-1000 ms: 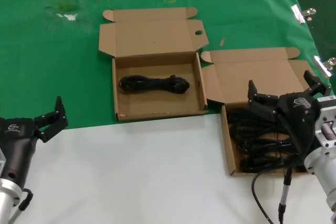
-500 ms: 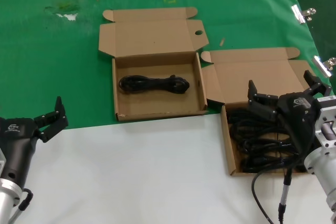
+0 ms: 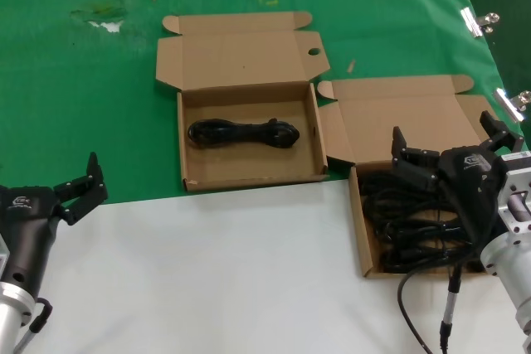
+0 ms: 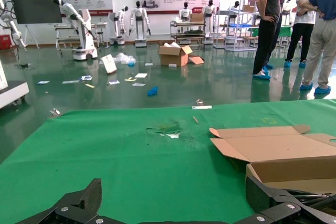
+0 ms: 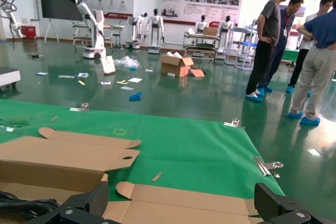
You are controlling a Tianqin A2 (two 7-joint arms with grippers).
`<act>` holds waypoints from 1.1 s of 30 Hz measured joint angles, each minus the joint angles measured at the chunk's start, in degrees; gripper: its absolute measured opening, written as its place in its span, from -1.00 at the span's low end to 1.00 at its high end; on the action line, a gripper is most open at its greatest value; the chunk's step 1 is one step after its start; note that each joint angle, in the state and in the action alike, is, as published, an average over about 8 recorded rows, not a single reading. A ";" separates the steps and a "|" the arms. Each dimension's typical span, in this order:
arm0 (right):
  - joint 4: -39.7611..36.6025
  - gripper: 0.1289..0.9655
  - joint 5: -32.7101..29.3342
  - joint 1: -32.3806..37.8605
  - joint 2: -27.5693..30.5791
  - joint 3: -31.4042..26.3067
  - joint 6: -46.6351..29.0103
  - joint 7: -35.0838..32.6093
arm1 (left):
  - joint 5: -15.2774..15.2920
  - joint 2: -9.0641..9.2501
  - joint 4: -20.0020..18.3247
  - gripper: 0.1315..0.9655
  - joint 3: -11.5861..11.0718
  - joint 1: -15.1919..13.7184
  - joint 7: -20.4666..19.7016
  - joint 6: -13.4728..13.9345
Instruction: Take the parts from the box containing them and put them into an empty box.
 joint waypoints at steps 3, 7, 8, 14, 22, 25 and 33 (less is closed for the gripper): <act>0.00 1.00 0.00 0.00 0.00 0.00 0.00 0.00 | 0.00 0.00 0.00 1.00 0.00 0.00 0.00 0.00; 0.00 1.00 0.00 0.00 0.00 0.00 0.00 0.00 | 0.00 0.00 0.00 1.00 0.00 0.00 0.00 0.00; 0.00 1.00 0.00 0.00 0.00 0.00 0.00 0.00 | 0.00 0.00 0.00 1.00 0.00 0.00 0.00 0.00; 0.00 1.00 0.00 0.00 0.00 0.00 0.00 0.00 | 0.00 0.00 0.00 1.00 0.00 0.00 0.00 0.00; 0.00 1.00 0.00 0.00 0.00 0.00 0.00 0.00 | 0.00 0.00 0.00 1.00 0.00 0.00 0.00 0.00; 0.00 1.00 0.00 0.00 0.00 0.00 0.00 0.00 | 0.00 0.00 0.00 1.00 0.00 0.00 0.00 0.00; 0.00 1.00 0.00 0.00 0.00 0.00 0.00 0.00 | 0.00 0.00 0.00 1.00 0.00 0.00 0.00 0.00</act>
